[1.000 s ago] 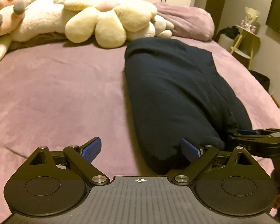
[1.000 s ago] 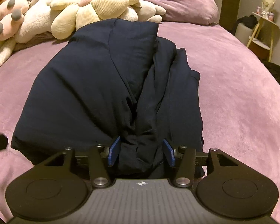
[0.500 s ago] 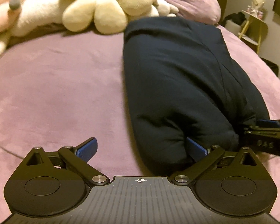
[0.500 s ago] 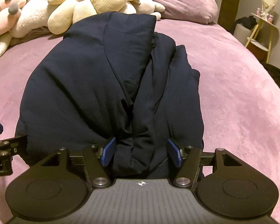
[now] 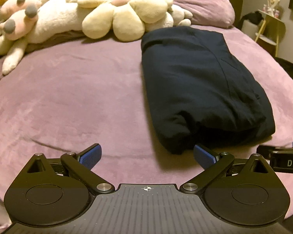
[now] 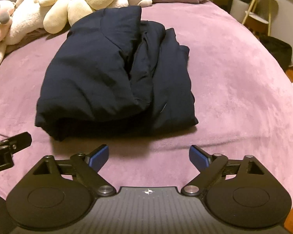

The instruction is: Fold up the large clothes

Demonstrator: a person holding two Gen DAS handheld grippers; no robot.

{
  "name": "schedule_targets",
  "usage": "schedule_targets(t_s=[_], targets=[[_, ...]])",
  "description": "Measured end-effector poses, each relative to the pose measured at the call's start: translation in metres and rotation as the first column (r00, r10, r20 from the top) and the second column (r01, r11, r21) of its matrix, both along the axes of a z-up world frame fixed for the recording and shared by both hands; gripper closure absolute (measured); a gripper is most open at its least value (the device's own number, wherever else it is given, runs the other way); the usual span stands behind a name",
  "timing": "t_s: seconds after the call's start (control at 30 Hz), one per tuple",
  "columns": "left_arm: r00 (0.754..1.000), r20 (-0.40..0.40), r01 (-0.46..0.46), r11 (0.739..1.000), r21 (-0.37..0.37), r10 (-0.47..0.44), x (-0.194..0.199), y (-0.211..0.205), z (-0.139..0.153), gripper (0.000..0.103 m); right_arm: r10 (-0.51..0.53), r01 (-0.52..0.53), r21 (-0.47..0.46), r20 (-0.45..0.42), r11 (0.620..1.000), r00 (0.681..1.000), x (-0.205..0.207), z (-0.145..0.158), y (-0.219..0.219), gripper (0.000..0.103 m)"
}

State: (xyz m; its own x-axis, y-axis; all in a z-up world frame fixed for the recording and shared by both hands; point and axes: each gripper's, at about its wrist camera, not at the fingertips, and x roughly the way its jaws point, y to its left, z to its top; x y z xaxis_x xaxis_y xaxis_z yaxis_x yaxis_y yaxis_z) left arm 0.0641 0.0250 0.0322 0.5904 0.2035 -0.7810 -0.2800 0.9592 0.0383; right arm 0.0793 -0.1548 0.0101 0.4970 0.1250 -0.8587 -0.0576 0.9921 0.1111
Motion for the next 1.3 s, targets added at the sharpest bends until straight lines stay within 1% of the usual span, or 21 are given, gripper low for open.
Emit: schedule_targets(t_s=[0.13, 0.23, 0.37, 0.43, 0.63, 1.3], targets=[[1.0, 0.0, 0.004, 1.0, -0.016, -0.004, -0.001, -0.002, 0.002, 0.0, 0.024, -0.022, -0.056, 0.047, 0.998, 0.999, -0.007, 0.015, 0.012, 0.003], [1.0, -0.001, 0.012, 1.0, -0.009, -0.012, 0.0, -0.003, 0.002, 0.0, 0.037, -0.033, -0.063, 0.071, 0.997, 0.997, -0.005, 0.023, 0.02, 0.002], [1.0, -0.008, 0.016, 1.0, 0.019, -0.016, 0.002, -0.008, 0.002, 0.0, 0.019, -0.016, -0.062, 0.06, 0.998, 0.998, -0.003, 0.022, 0.021, 0.002], [1.0, -0.008, 0.018, 1.0, 0.022, -0.017, 0.003, -0.009, 0.001, 0.0, 0.008, -0.005, -0.057, 0.049, 0.998, 0.999, -0.003, 0.023, 0.022, 0.002], [0.999, -0.025, 0.021, 0.999, 0.033, -0.02, 0.006, -0.01, 0.0, 0.0, -0.006, 0.009, -0.056, 0.055, 0.998, 0.998, -0.004, 0.025, 0.023, 0.002], [0.999, -0.032, 0.031, 0.999, 0.036, -0.029, 0.006, -0.013, 0.002, 0.0, -0.025, 0.026, -0.036, 0.039, 0.999, 0.999, -0.005, 0.023, 0.021, 0.002]])
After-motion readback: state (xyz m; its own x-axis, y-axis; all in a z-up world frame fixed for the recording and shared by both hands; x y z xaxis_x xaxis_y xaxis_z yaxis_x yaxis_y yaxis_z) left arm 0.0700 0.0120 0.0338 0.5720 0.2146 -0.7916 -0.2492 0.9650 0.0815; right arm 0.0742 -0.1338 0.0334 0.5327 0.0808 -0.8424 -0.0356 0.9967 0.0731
